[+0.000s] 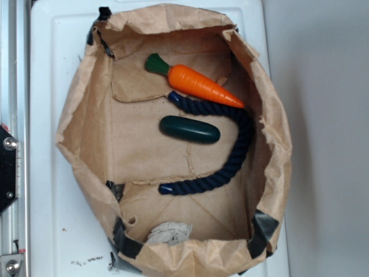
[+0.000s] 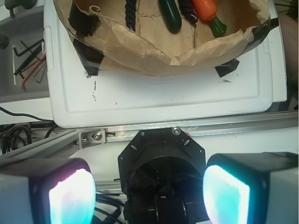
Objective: Grab the white paper.
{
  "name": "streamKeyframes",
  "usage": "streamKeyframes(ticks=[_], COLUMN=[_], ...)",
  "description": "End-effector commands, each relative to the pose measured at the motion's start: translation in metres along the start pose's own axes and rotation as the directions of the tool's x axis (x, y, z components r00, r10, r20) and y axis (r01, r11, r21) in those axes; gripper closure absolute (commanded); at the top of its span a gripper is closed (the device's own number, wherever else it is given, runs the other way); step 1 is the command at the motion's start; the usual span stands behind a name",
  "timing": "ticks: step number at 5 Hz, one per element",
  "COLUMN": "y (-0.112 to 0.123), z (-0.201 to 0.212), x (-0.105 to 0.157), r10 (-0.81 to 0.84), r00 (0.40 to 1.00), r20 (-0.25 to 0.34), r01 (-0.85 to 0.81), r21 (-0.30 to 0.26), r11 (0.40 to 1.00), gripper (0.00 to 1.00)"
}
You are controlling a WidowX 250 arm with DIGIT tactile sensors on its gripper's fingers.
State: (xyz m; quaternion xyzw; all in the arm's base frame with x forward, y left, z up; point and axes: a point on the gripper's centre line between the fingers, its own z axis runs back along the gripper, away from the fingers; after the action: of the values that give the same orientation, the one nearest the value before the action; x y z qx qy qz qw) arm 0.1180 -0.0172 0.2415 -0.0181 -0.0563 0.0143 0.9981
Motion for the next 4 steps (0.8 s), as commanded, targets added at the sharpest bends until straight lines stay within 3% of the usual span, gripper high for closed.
streamKeyframes(ticks=[1, 2, 4], y=[0.0, -0.006, 0.005], z=[0.0, -0.011, -0.026], x=[0.0, 0.049, 0.098], r10=[0.0, 0.013, -0.07], r00=[1.0, 0.998, 0.985], r20=[0.0, 0.06, 0.156], r01=[0.0, -0.016, 0.058], r21=[0.0, 0.052, 0.078], r11=[1.0, 0.999, 0.995], gripper=[0.0, 0.0, 0.0])
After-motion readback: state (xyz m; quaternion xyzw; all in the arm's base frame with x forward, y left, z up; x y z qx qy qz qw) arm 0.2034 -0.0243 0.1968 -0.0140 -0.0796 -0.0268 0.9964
